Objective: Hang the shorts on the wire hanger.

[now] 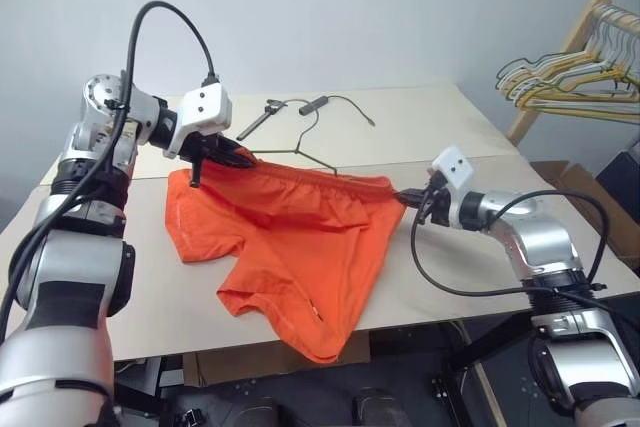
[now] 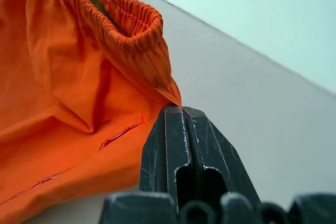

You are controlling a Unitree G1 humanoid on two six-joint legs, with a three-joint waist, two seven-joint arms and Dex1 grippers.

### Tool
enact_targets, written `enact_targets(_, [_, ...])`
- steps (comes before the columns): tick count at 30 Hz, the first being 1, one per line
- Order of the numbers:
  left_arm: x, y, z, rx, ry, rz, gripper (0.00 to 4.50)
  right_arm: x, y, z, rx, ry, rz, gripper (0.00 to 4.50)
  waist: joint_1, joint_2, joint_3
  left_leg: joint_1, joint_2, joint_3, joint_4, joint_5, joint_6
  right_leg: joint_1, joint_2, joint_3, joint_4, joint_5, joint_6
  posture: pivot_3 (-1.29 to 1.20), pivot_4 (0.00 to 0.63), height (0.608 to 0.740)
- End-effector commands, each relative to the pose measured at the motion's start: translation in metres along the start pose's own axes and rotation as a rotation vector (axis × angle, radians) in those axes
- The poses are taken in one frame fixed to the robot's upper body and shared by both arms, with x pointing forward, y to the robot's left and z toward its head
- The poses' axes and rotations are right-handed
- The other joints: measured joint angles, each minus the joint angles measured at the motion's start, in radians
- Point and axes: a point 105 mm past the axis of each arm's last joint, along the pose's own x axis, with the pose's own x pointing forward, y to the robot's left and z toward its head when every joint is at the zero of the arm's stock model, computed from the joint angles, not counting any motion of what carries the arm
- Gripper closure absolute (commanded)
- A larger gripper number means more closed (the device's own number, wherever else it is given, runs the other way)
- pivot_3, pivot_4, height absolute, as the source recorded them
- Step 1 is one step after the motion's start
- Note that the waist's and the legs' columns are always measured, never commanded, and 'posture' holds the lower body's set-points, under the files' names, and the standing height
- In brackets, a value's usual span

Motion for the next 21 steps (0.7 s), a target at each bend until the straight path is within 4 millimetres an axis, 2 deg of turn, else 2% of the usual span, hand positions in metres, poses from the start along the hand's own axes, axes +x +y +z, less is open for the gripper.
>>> enact_targets(1, [-0.010, 0.008, 0.006, 0.033, 0.000, 0.060, 4.48, -0.016, -0.016, 0.040, -0.240, -0.060, -0.091, 4.49, 0.000, 0.000, 0.000, 0.000, 0.000, 0.000, 0.000, 0.000, 0.000, 0.000, 0.000, 0.000, 0.000, 0.000, 0.000, -0.04, 0.000, 0.740])
enact_targets(5, [-0.002, 0.014, 0.011, 0.068, 0.000, 0.100, 4.48, -0.020, -0.001, 0.086, -0.498, -0.156, -0.047, 4.49, 0.000, 0.000, 0.000, 0.000, 0.000, 0.000, 0.000, 0.000, 0.000, 0.000, 0.000, 0.000, 0.000, 0.000, 0.000, -0.04, 0.000, 0.740])
enact_targets(8, [0.002, 0.018, 0.018, 0.076, -0.036, 0.138, 4.48, -0.022, 0.012, 0.102, -0.591, -0.191, 0.008, 4.49, 0.000, 0.000, 0.000, 0.000, 0.000, 0.000, 0.000, 0.000, 0.000, 0.000, 0.000, 0.000, 0.000, 0.000, 0.000, -0.04, 0.000, 0.740])
enact_targets(11, [0.002, 0.016, 0.026, 0.087, -0.097, 0.123, 4.48, -0.019, 0.020, 0.109, -0.627, -0.203, 0.038, 4.49, 0.000, 0.000, 0.000, 0.000, 0.000, 0.000, 0.000, 0.000, 0.000, 0.000, 0.000, 0.000, 0.000, 0.000, 0.000, -0.05, 0.000, 0.740])
enact_targets(15, [0.002, 0.009, 0.031, 0.068, -0.137, 0.069, 4.48, -0.011, 0.021, 0.107, -0.646, -0.195, 0.043, 4.49, 0.000, 0.000, 0.000, 0.000, 0.000, 0.001, 0.000, 0.000, 0.000, 0.000, -0.001, 0.000, 0.000, 0.000, 0.000, -0.05, 0.000, 0.740])
enact_targets(19, [0.002, 0.002, 0.028, 0.075, -0.136, 0.032, 4.48, -0.003, 0.015, 0.103, -0.660, -0.172, 0.009, 4.49, -0.002, 0.000, 0.000, 0.000, 0.000, 0.001, 0.000, 0.000, 0.000, 0.000, 0.000, 0.000, 0.000, 0.000, 0.000, -0.05, 0.000, 0.740])
enact_targets(21, [0.003, 0.001, 0.027, 0.065, -0.138, 0.034, 4.48, -0.003, 0.019, 0.103, -0.653, -0.189, 0.028, 4.49, -0.001, 0.000, 0.000, 0.000, 0.000, 0.001, 0.000, 0.000, 0.000, 0.000, 0.000, 0.000, 0.000, 0.000, 0.000, -0.04, 0.000, 0.740])
